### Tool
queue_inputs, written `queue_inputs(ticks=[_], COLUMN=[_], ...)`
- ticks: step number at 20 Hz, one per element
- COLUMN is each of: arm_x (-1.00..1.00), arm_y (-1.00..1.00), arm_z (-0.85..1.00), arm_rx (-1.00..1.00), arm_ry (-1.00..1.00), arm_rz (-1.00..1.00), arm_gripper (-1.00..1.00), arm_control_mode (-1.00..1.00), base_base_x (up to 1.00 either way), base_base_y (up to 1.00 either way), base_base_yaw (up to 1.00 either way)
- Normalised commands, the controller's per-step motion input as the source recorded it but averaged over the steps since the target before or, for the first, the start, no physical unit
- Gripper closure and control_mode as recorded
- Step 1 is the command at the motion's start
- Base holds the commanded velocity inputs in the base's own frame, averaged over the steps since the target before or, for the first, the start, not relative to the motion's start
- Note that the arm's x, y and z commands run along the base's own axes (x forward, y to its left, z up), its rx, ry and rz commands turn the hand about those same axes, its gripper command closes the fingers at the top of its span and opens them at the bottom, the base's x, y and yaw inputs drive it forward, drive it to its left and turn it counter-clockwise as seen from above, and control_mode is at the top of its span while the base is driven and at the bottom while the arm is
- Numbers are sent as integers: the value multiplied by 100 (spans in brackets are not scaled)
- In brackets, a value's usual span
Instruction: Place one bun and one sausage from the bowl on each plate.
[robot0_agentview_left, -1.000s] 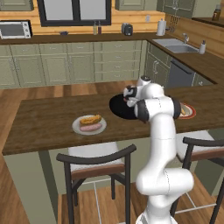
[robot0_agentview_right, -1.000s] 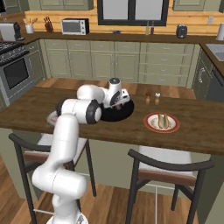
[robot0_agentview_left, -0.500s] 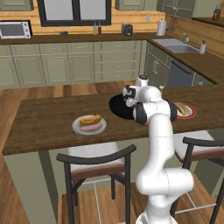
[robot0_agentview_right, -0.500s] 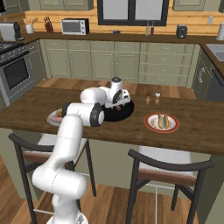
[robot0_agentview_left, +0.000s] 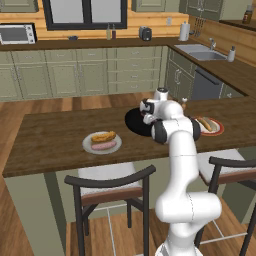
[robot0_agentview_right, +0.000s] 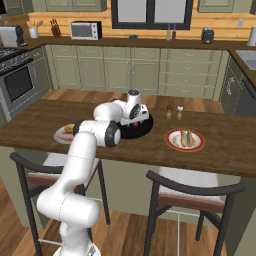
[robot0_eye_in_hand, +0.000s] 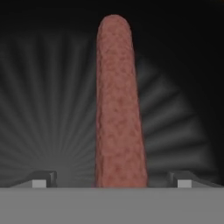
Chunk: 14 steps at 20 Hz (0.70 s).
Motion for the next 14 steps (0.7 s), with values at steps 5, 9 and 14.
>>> queue_inputs(ticks=[5,9,14], arm_x=[0,0,0], arm_y=[1,0,0], arm_z=[-16,-4,0], arm_rx=[0,0,0], arm_ry=[0,0,0], arm_rz=[0,0,0], arm_gripper=[-100,100,100], arm_control_mode=[-100,-100,-100], base_base_x=[0,0,0], base_base_y=[0,0,0], base_base_yaw=[0,0,0])
